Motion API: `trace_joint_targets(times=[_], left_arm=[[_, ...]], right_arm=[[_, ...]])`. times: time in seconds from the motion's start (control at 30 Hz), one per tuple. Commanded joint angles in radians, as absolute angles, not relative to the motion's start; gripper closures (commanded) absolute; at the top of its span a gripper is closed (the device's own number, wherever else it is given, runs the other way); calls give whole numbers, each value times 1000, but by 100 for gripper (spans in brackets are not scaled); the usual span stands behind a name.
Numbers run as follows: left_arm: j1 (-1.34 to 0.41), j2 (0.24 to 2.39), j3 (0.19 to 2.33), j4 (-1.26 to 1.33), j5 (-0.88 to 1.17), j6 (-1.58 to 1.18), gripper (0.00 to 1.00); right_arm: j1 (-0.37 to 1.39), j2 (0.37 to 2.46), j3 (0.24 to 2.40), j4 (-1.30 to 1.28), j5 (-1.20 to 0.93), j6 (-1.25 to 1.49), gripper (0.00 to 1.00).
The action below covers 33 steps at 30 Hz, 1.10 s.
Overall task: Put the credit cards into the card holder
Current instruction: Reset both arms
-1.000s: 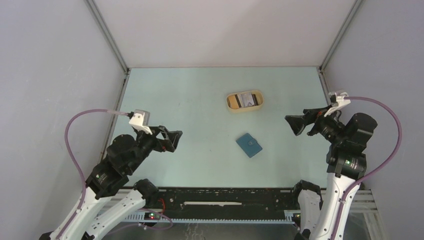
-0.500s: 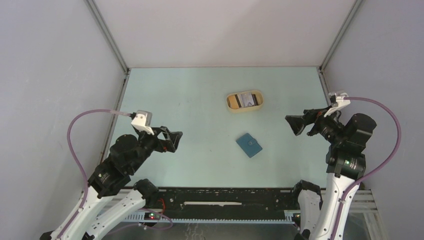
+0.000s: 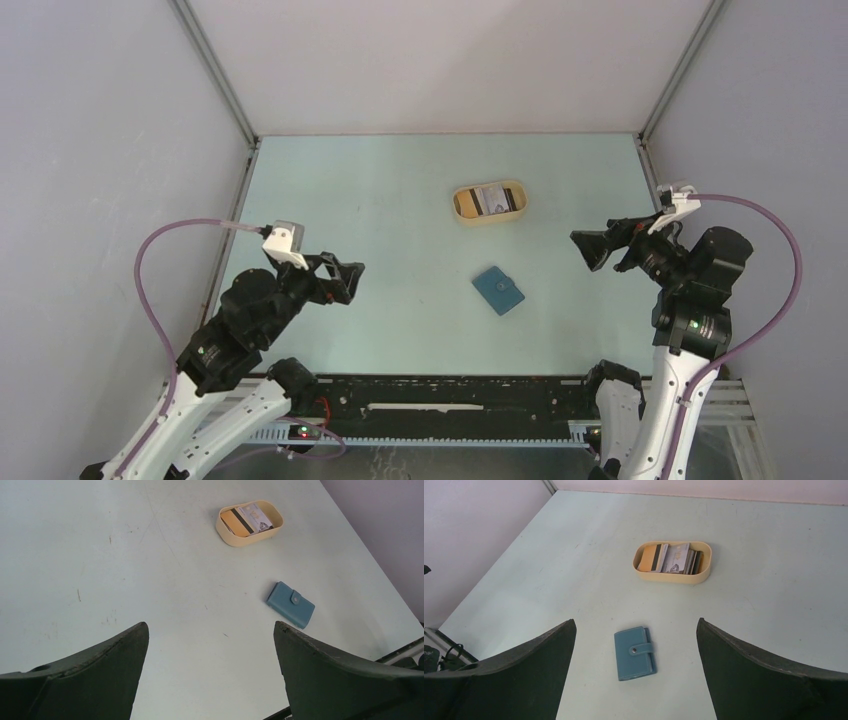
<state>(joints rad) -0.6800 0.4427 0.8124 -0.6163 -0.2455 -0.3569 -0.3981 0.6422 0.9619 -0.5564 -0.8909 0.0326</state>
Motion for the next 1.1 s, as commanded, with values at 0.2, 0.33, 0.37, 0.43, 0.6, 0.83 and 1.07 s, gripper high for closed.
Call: trace_joint_targets(times=[0.2, 0.33, 0.37, 0.43, 0.6, 0.83, 1.07], left_arm=[[-664, 448, 789, -600, -267, -331, 0], [-655, 453, 790, -601, -261, -329, 0], [-652, 454, 790, -601, -260, -330, 0], [-647, 456, 789, -600, -257, -330, 0], [-638, 456, 787, -598, -250, -329, 0], [-628, 458, 786, -598, -246, -329, 0], [-619, 461, 785, -597, -239, -330, 0]], right_arm=[[-397, 640, 942, -519, -892, 37, 0], [-396, 639, 942, -518, -887, 35, 0], [-396, 640, 942, -518, -887, 35, 0], [-394, 640, 942, -519, -885, 35, 0], [-392, 642, 942, -518, -883, 35, 0], [-390, 645, 939, -514, -882, 37, 0], [-388, 648, 938, -514, -882, 29, 0]])
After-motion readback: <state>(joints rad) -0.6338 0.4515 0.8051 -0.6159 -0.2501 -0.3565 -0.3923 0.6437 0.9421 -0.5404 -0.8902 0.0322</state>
